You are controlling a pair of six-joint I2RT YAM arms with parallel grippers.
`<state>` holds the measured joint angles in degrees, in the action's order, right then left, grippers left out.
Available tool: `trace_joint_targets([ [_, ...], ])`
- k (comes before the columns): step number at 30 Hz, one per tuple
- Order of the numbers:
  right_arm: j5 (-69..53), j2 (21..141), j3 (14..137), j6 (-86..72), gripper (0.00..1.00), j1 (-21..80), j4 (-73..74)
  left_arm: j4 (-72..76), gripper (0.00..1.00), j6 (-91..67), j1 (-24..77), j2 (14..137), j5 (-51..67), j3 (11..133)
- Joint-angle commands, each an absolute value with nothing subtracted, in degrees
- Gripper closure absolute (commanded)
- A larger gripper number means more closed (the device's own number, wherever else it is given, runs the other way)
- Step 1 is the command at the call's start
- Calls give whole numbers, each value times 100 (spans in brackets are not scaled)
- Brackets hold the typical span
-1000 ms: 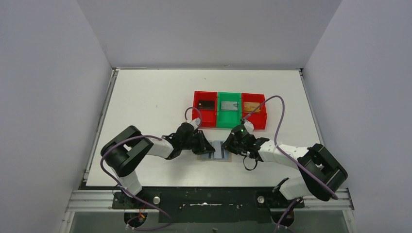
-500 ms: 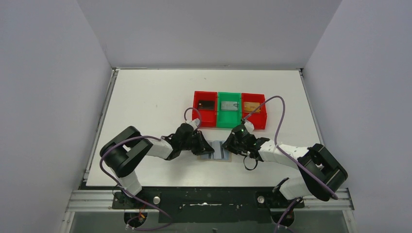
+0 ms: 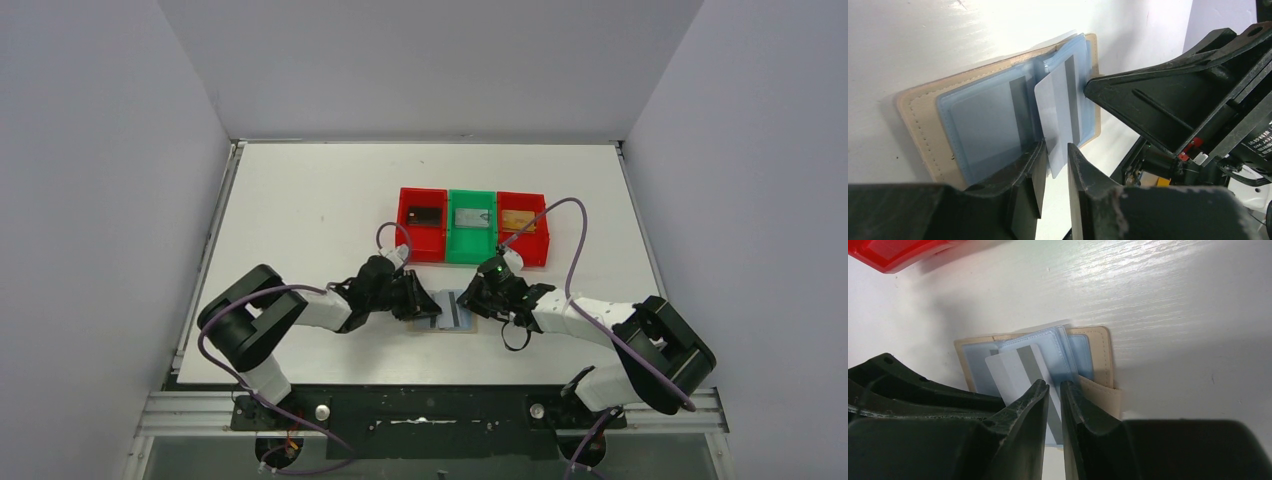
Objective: Take the credit cards out of the card holder
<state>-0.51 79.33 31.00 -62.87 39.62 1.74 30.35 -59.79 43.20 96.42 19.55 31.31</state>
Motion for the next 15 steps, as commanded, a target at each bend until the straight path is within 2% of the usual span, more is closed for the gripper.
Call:
trace_joint_targets([
  [1,133,8127,2882,-6179,81,3902,608,3589,77,-6072,4359,9772,2138,3250],
  [9,105,8150,2857,-6179,82,3900,559,3916,78,-6227,4375,9937,2174,3208],
  [13,88,8160,2865,-6179,82,3901,554,3933,88,-6226,4377,9949,2178,3231],
  [15,81,8171,2865,-6170,82,3901,545,3916,97,-6203,4373,9958,2188,3251],
])
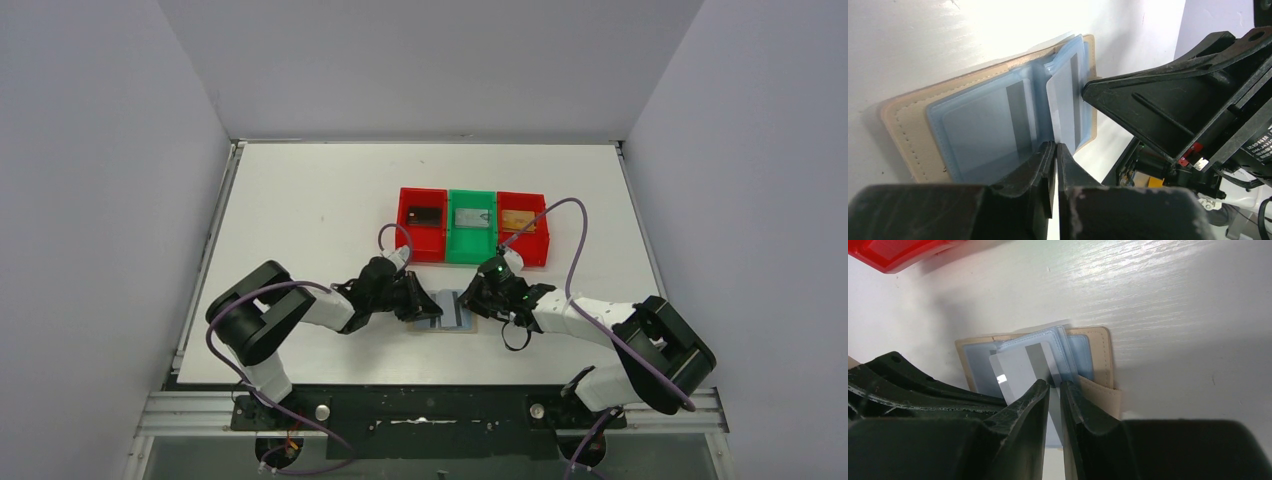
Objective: Take the credit cards out of the card holder
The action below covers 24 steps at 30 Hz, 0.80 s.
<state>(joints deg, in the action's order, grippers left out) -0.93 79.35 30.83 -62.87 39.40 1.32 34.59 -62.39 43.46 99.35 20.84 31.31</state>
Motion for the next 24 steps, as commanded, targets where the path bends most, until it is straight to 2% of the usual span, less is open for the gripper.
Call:
trace_joint_targets([
  [1,79,8170,2865,-6170,82,3907,546,3894,100,-6191,4376,9954,2188,3256],
  [13,59,7993,2909,-6078,81,3877,505,2895,100,-5774,4186,8953,1891,2947],
  [24,-377,7212,3242,-5361,58,3867,47,2240,100,-5421,4175,8128,1821,2810],
])
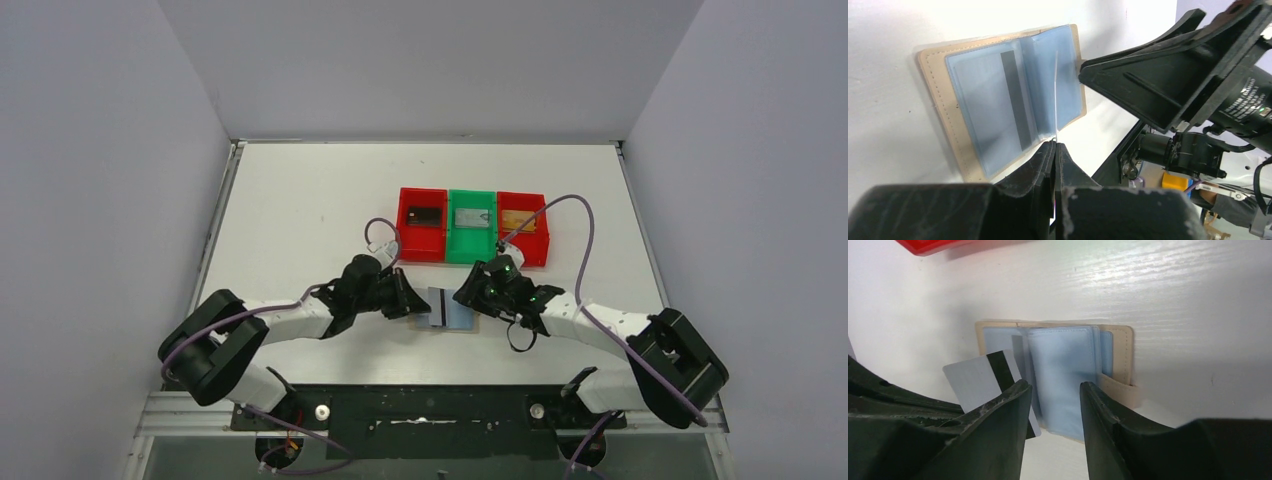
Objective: Take the credit cards out of the card holder
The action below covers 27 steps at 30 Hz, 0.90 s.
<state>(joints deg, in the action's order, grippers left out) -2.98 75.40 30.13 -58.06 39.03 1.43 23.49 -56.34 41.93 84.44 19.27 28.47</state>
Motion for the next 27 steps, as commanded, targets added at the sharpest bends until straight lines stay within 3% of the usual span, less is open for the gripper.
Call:
trace_joint_targets([
  [1,-424,7188,3285,-5302,57,3867,51,2240,100,-5415,4175,8098,1804,2796],
  [6,-836,7163,3225,-5191,53,3872,-402,2256,100,-5377,4175,8055,1790,2830],
  [15,-1672,7039,2987,-5232,36,3684,-1254,2224,100,-5436,4034,7151,1589,2536],
  [27,-3348,7125,2986,-5275,32,3422,-2644,2461,100,-5583,3697,5916,2128,2268],
])
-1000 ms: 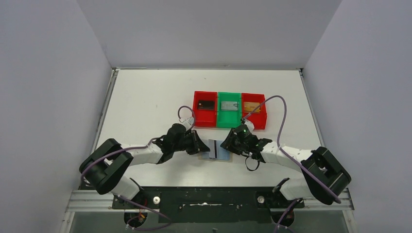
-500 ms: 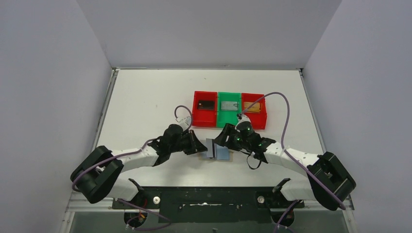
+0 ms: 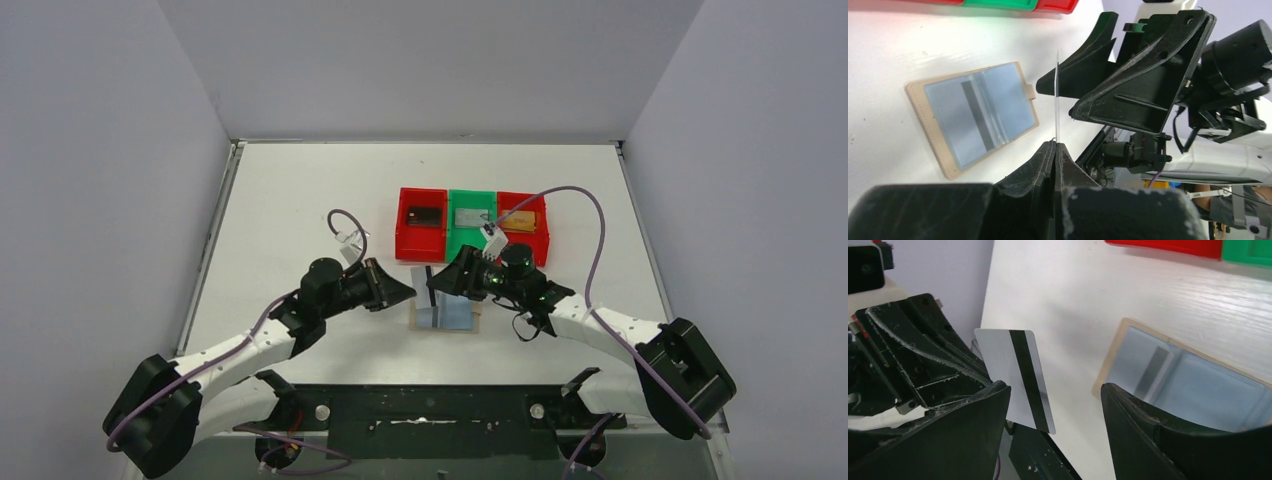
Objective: Take the credit cards out of the card holder
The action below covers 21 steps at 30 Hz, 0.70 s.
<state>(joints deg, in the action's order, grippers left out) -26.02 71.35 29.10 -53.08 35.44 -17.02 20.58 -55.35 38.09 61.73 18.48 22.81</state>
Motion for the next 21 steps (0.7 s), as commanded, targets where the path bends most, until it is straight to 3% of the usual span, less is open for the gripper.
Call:
trace_joint_targets([
  [1,-3489,7167,2980,-5301,34,3367,-2766,2484,100,-5600,3651,5888,2182,2260],
  [9,-4481,7246,3030,-5546,49,3138,-3533,2945,100,-5819,3465,5783,2535,2106],
  [14,-4460,7369,2998,-5621,42,3108,-3550,3315,100,-5933,3433,5827,2663,2080],
  [21,-4403,7474,2991,-5693,44,3061,-3676,3331,100,-5926,3432,5783,2868,2083],
])
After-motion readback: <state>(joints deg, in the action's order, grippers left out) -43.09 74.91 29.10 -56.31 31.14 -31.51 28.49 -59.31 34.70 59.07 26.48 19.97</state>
